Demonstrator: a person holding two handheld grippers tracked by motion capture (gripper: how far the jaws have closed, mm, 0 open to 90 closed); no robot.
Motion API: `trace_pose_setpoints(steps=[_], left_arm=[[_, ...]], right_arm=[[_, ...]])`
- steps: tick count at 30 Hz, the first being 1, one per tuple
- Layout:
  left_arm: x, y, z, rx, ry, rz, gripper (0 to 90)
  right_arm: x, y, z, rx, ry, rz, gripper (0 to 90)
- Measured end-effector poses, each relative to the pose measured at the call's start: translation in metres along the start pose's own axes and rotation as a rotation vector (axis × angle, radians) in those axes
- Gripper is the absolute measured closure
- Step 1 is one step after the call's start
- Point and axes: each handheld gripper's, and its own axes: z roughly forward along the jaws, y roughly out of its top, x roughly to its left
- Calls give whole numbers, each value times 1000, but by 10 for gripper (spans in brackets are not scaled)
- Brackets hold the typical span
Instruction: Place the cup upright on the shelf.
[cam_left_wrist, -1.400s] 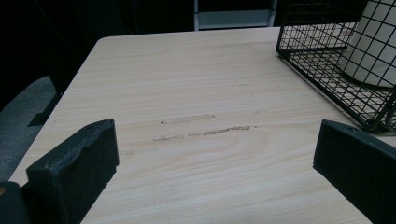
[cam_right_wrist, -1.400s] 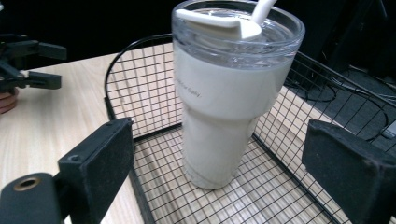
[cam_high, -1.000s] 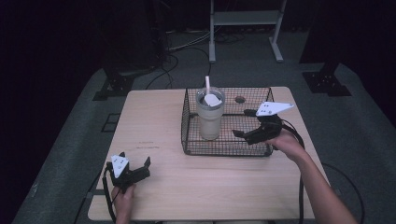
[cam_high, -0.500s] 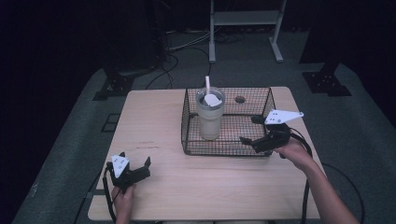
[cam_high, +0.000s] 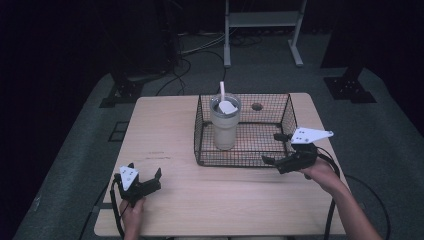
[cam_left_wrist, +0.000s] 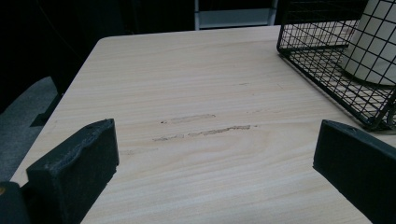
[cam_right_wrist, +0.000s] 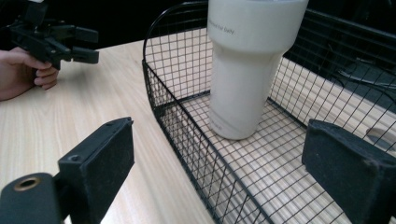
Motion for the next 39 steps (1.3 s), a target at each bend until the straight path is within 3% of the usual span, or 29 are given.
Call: trace_pose_setpoints(steps=[19, 39], left_arm=[[0, 0, 0, 2, 1, 1, 0], [0, 0, 0, 4, 3, 3, 0]], right_arm=[[16, -27, -14, -7, 10, 6, 86], [24, -70, -25, -8, -2, 64, 86]])
